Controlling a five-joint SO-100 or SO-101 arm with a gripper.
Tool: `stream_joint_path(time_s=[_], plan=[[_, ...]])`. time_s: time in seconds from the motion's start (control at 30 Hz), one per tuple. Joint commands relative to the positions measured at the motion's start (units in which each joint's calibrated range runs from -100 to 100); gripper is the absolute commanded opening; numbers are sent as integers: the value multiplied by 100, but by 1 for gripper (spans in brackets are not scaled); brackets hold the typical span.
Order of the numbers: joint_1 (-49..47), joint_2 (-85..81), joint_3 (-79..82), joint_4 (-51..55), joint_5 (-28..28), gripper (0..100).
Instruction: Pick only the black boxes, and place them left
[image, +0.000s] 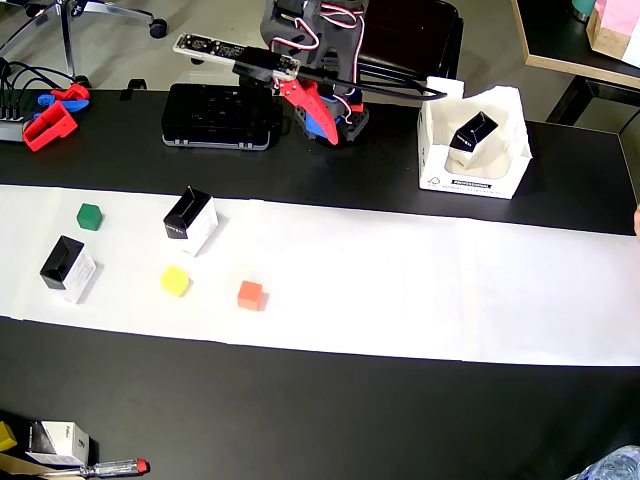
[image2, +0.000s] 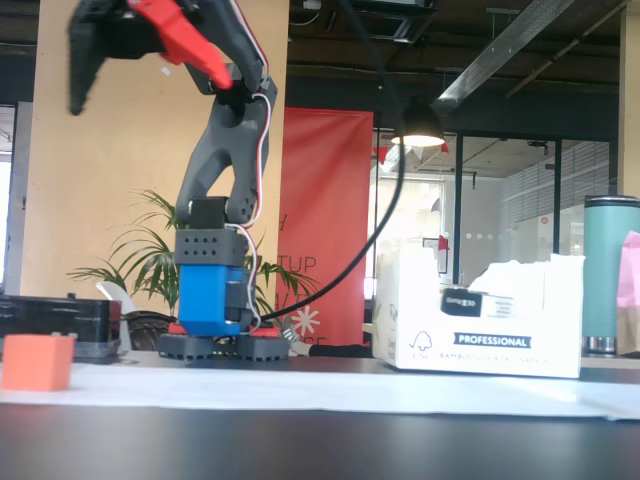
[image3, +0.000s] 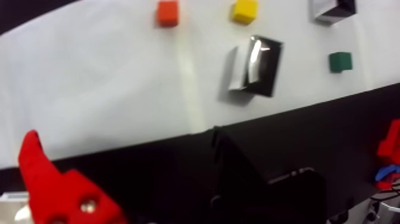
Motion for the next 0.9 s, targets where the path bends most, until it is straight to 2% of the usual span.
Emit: stream_joint_path(time_s=[0.0, 0.23, 0.43, 0.87], plan=[[481, 390, -284, -810, 25, 54], [1087, 1196, -222, -1605, 330, 54], [1209, 1867, -249, -2281, 362, 54], [1027, 2736, -196, -2313, 314, 54]])
